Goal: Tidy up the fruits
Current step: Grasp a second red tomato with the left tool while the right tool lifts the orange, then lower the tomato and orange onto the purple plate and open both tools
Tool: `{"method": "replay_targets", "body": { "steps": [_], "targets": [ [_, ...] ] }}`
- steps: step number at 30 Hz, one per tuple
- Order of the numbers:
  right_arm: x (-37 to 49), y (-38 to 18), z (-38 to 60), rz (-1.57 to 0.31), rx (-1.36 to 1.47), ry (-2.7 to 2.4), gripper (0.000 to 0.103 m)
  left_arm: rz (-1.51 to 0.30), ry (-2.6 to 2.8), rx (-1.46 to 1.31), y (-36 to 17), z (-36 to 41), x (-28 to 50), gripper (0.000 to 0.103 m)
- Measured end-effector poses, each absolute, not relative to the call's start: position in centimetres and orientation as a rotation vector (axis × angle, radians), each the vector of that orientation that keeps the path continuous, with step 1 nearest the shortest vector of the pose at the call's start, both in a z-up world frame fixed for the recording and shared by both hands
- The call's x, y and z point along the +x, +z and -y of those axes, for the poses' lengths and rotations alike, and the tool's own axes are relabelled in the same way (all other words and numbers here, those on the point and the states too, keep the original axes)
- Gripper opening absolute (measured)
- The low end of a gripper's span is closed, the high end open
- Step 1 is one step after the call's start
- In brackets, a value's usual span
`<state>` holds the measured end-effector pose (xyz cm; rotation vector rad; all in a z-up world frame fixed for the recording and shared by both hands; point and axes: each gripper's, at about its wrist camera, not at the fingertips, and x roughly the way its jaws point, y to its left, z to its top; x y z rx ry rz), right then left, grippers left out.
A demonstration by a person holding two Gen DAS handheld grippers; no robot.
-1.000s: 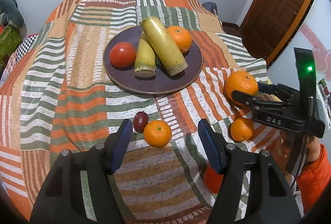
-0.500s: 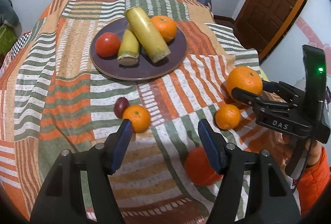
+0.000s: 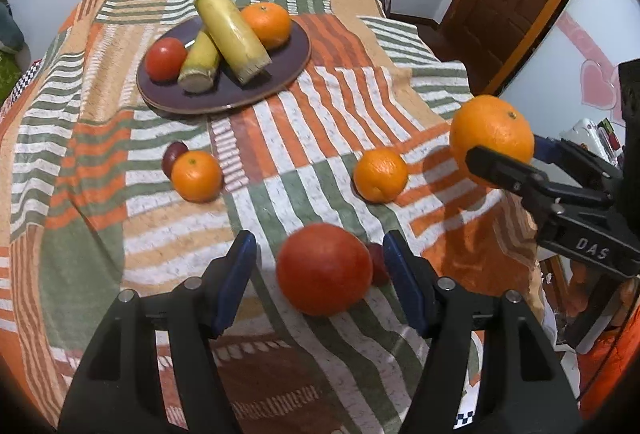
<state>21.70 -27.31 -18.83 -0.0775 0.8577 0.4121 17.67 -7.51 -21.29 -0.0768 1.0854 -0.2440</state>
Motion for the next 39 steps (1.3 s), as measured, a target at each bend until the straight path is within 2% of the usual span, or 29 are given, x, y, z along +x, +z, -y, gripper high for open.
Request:
{"method": "replay_targets", "body": {
  "steps": [3, 5, 7, 23, 39],
  "targets": [
    [21.4, -18.8, 27.4, -0.856, -0.068, 0.415, 0.068, -1.090, -0.232, -0.075, -21.8, 7.6, 17.4, 0.065],
    [21.3, -18.9, 27.4, -0.857, -0.062, 0.417, 0.068, -1.094, -0.228, -0.081, -22.0, 7.6, 17.4, 0.061],
    [21.1, -19.0, 27.4, -0.858, -0.056, 0.419, 0.068, -1.101, -0.238, -0.093, -22.2, 7.5, 17.4, 0.051],
    [22.1, -18.7, 25.6, -0.847, -0.031, 0.458, 0.068, -1.035, -0.219, -0.117, -19.6, 4.9, 18.2, 0.051],
    [27.6, -18.7, 21.0, -0.837, -0.081, 0.510, 0.068, -0.993, -0.097, -0.144, -19.0, -2.4, 25.0, 0.051]
  ]
}}
